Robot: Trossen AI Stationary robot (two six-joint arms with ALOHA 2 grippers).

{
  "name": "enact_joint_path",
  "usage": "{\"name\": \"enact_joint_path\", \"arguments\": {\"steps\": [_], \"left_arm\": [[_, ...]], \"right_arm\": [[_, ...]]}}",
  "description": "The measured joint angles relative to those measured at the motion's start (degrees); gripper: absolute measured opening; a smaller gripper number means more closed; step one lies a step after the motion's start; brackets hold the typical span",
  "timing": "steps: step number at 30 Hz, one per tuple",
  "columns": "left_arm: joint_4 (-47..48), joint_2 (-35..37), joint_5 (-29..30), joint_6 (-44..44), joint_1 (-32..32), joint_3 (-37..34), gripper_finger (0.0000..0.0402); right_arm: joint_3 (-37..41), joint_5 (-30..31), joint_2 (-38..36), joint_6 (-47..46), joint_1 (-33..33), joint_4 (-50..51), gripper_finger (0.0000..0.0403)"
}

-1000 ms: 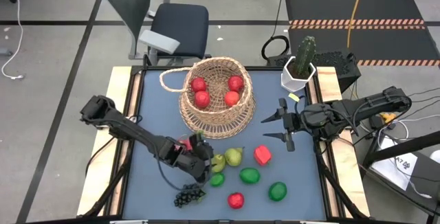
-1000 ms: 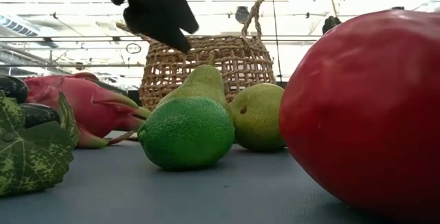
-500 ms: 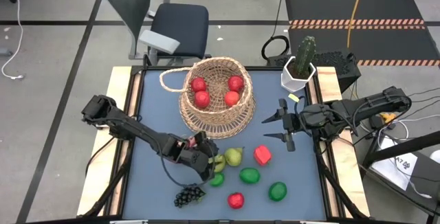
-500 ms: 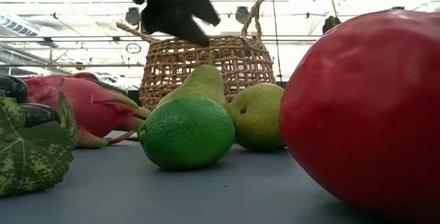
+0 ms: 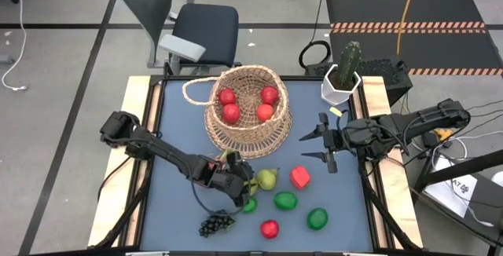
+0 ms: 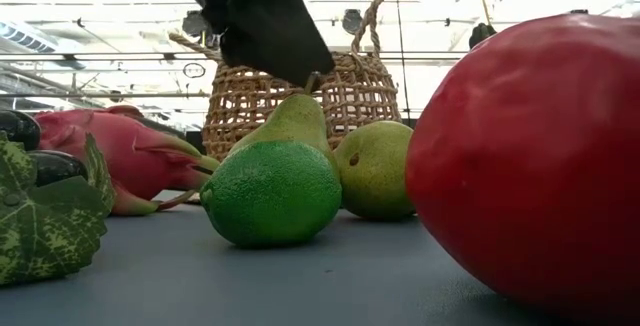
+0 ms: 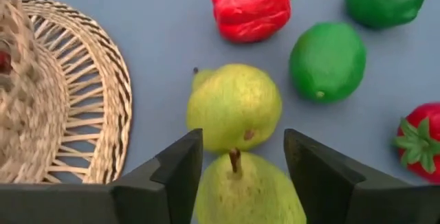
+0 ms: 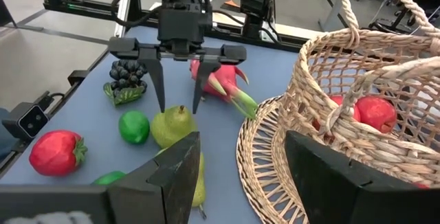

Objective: Build produce basket
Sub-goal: Put the pear into the basket

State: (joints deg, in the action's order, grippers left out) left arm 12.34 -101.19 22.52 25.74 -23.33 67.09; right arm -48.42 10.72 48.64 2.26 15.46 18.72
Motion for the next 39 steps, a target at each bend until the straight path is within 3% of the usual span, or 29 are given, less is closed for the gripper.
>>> {"name": "enact_joint_path", "arguments": {"steps": [18, 26, 39], "left_arm": [[1.39, -0.02, -0.61, -0.08, 0.25, 0.00, 0.0014], [-0.24, 0.97, -0.61, -0.20, 0.43, 0.00, 0.0006], [-0.05, 10.71, 1.80, -4.36, 0.47, 0.02, 0.0002]], "right_arm": [[0.00, 0.00, 0.00, 0.15, 0.00, -0.02, 0.0208], [0.00, 0.00, 0.00, 0.39, 0.00, -0.02, 0.0208], [0.00, 0.00, 0.00, 1.03, 0.00, 0.00, 0.0208]]}}
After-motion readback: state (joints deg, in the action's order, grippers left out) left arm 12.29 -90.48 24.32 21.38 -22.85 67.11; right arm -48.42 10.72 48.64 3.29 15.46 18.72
